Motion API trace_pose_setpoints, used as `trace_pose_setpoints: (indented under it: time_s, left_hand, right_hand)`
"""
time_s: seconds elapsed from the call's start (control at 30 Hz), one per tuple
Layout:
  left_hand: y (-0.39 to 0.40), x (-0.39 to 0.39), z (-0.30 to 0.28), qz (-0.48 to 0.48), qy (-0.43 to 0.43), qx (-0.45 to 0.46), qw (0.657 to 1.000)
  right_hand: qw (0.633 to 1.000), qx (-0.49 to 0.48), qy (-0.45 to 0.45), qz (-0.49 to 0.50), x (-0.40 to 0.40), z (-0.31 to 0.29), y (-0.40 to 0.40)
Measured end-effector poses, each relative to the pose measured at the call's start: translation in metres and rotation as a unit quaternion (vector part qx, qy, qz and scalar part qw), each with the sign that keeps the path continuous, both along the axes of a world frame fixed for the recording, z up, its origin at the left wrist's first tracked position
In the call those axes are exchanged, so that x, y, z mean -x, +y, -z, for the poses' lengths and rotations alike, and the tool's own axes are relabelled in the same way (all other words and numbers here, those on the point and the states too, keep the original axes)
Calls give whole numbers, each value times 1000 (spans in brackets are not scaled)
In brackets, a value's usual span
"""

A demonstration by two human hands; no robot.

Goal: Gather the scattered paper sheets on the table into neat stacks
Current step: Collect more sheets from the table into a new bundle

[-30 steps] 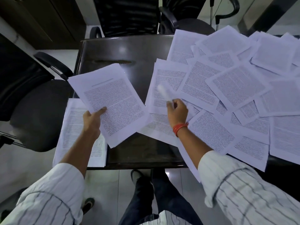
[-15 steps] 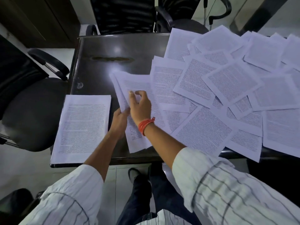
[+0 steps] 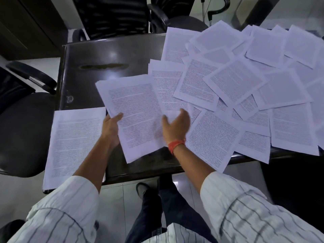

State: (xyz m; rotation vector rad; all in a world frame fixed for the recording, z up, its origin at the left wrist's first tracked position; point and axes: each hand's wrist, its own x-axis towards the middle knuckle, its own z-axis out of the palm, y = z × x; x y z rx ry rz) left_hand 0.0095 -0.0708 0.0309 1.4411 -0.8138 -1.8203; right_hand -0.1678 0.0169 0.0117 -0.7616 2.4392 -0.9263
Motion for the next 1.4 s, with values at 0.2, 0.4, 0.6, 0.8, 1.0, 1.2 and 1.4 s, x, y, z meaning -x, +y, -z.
trace_pose_setpoints:
  time_s: [0.2,0.4,0.6,0.8,1.0,1.2,1.4]
  left_hand:
    - [-4,10,3,49,43,-31,997]
    - [6,28,10,72,33,-76,994]
    - [6,25,19,91,10,-104,990]
    - [9,19,31,128,-89,-90,984]
    - [10,11,43,123,-194,-44,972]
    - [12,2,44,83,-229,-12,970]
    - [21,-3,41,69,-133,-20,989]
  right_hand:
    - [953,-295,21,64,69,51,55]
    - [945,-319,55,48,73,48,57]
    - [967,-209,46,137,88,40,58]
    - [987,4,-33,156,48,10,52]
    - [996,66,54,-29,1,-33,16]
    - [988,86,39,-120,-15,-65,-11]
    - [955,-135,-47,-259,-50,-28,-30]
